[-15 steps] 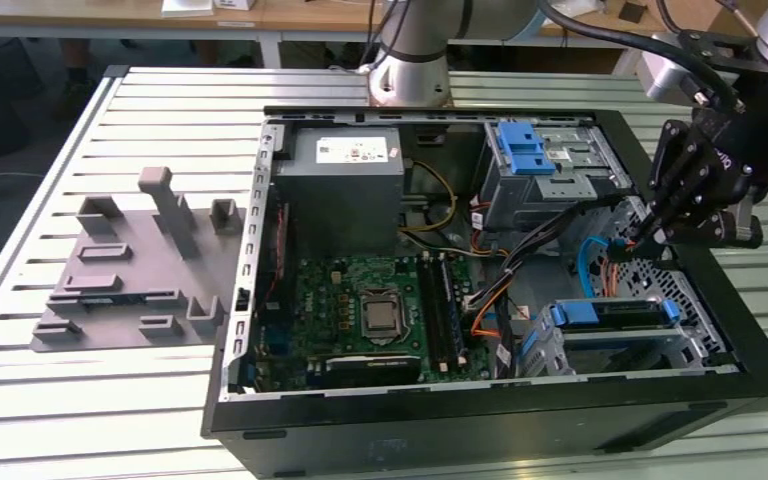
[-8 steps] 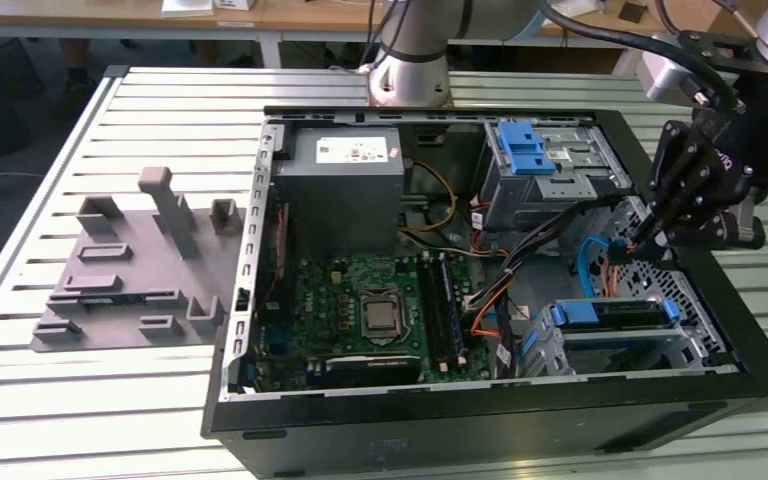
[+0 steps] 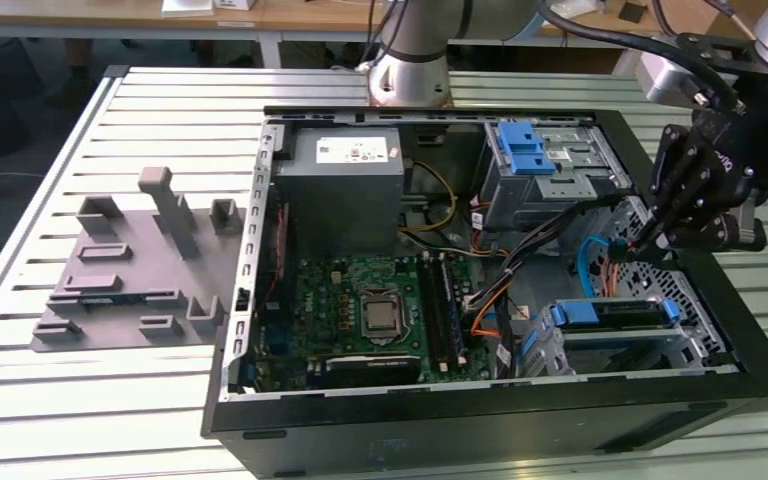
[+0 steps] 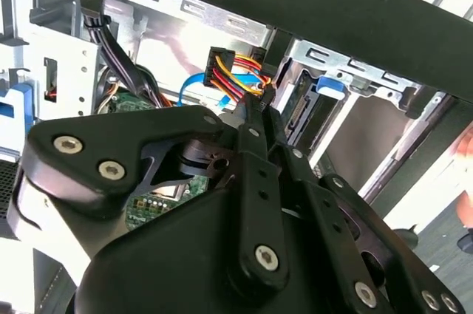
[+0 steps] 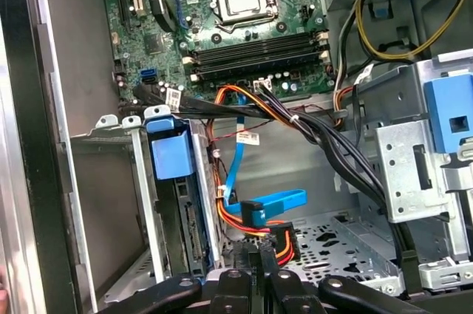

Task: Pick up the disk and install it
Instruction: 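Insert the first disk wire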

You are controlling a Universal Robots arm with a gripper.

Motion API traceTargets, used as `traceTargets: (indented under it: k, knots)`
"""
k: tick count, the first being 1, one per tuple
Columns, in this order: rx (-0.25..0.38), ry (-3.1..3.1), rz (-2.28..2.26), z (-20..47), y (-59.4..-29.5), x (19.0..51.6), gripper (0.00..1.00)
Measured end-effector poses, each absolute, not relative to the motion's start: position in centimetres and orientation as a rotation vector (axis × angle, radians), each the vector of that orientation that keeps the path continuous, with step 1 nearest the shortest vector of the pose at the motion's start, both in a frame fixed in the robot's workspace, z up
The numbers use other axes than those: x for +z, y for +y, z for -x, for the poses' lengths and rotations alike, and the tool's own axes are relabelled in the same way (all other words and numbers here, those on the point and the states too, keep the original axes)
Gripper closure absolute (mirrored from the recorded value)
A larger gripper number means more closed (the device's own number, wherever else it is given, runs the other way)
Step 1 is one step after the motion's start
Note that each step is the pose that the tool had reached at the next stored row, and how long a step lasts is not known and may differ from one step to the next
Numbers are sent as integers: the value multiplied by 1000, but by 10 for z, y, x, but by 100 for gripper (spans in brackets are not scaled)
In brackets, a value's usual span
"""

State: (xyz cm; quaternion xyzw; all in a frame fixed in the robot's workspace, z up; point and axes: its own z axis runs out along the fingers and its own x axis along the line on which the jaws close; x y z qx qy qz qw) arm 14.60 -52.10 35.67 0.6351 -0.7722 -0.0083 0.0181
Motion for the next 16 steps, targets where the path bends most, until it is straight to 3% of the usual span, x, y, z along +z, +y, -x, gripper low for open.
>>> traceTargets:
  k: [1, 16]
  knots:
    - [-26, -2398, -1972, -146, -521, 357, 84]
    - [-9, -2341, -2056, -144, -527, 355, 84]
